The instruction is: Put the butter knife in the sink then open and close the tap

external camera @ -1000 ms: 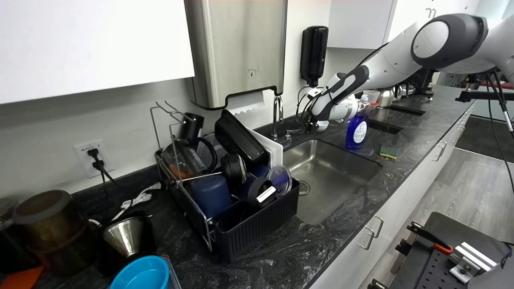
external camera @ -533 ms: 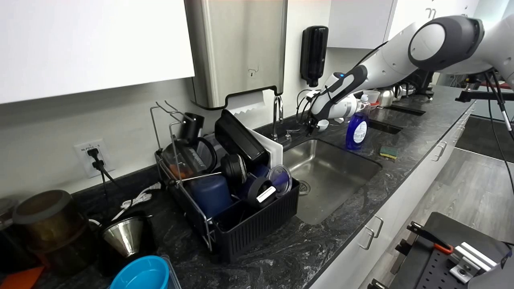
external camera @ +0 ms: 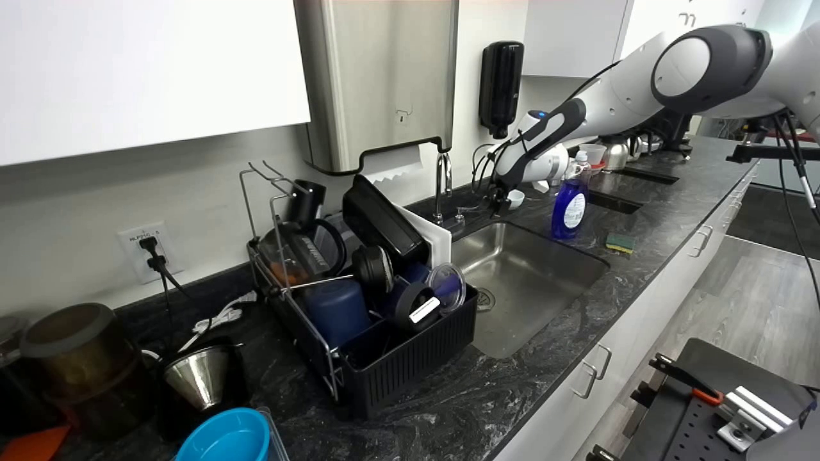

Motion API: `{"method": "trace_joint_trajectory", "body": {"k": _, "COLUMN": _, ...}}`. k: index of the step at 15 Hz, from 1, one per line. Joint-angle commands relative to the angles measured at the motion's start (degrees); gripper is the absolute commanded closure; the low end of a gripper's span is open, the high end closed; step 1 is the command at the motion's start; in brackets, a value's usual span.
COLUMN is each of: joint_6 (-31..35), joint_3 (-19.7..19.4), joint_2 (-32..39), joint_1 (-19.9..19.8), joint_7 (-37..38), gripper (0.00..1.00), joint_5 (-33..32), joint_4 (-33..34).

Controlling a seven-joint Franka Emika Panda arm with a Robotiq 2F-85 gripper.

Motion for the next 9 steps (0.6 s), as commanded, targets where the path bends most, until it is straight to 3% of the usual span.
{"method": "trace_joint_trajectory", "body": {"k": 1, "joint_6": -3.6, "joint_3": 0.2, "joint_2": -0.2, "joint_1": 0.0, "joint_7": -2.3, "gripper": 0.00, "joint_5": 1.3, "joint_4": 0.8}}
{"method": "trace_joint_trajectory", "body": {"k": 9, "joint_6": -6.4, "joint_3": 0.6, "joint_2": -0.2, "joint_1": 0.3, "joint_7": -3.0, "gripper": 0.00, "joint_5": 2.1, "joint_4": 1.0}}
